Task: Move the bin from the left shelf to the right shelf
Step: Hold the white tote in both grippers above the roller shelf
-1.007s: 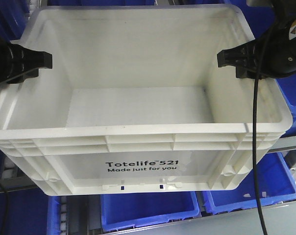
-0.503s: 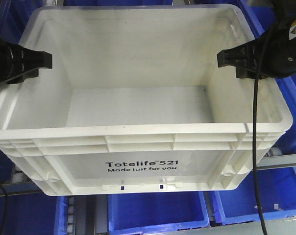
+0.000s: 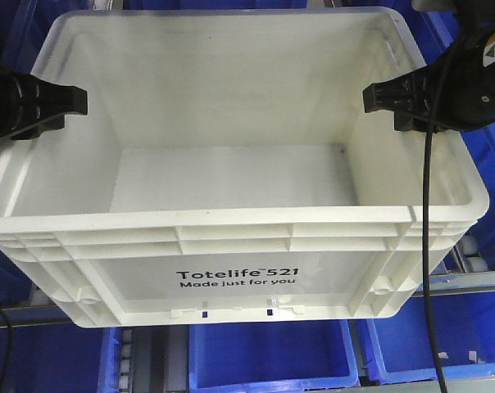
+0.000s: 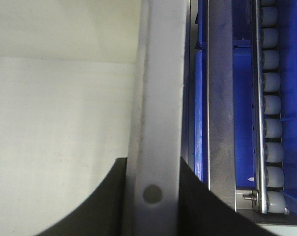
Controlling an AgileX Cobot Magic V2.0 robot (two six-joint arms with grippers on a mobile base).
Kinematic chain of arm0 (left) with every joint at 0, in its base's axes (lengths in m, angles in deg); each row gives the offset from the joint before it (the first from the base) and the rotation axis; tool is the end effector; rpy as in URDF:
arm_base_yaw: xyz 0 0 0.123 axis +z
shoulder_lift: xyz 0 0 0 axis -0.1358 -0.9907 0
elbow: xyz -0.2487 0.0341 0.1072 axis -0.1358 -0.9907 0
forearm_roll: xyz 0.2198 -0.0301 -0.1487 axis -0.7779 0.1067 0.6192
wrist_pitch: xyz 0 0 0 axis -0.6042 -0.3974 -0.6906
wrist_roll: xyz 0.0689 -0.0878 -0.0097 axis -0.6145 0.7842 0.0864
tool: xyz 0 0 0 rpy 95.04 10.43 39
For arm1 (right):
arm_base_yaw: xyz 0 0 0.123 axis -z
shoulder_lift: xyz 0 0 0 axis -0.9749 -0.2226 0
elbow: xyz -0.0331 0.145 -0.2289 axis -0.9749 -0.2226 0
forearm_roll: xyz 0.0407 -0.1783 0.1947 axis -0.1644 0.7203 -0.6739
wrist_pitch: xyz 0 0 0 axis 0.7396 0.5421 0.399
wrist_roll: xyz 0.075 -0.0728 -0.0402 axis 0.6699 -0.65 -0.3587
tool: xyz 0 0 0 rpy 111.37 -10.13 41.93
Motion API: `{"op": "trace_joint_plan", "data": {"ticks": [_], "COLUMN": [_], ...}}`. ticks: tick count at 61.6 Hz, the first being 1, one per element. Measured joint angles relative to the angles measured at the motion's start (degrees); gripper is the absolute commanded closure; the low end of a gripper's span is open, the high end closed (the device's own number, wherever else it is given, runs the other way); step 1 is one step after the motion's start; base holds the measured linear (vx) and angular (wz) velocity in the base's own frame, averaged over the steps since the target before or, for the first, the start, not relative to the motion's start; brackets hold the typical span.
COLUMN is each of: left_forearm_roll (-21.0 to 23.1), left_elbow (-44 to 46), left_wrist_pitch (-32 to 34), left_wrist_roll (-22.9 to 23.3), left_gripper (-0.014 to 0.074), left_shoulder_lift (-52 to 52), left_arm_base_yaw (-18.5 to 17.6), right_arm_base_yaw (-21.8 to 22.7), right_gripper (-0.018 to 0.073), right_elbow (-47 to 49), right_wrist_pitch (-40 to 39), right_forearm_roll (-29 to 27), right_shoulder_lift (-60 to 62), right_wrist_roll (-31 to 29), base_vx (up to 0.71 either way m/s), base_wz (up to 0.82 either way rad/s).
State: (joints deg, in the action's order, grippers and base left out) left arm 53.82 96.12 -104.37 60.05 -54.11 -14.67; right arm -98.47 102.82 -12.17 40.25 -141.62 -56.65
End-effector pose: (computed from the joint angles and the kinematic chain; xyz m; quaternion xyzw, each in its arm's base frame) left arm 0.2615 -0.0951 0.3440 0.0041 0.9335 -0.0809 0.3494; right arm 0.2876 0.0988 0.3415 -0.0362 0.9500 0.0443 0.3069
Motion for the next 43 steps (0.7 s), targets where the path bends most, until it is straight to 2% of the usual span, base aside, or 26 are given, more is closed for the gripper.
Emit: {"op": "trace_joint_plan", "data": {"ticks": [43], "left_forearm_roll": [0.0], "left_elbow": [0.0], "left_wrist_pitch": [0.0], "left_wrist_roll": [0.0], "left_gripper": [0.0452], "left_shoulder_lift": [0.0], "left_arm_base_yaw": [0.0], "right_arm_base_yaw": [0.0], "right_gripper": [0.0567], "right_elbow": [0.0], "right_wrist_pitch": [0.0], "right_forearm_roll": [0.0], "right_shoulder_lift": [0.0], "right_wrist_roll": [0.0], "base_vx": [0.00], "base_wz": [0.00]}}
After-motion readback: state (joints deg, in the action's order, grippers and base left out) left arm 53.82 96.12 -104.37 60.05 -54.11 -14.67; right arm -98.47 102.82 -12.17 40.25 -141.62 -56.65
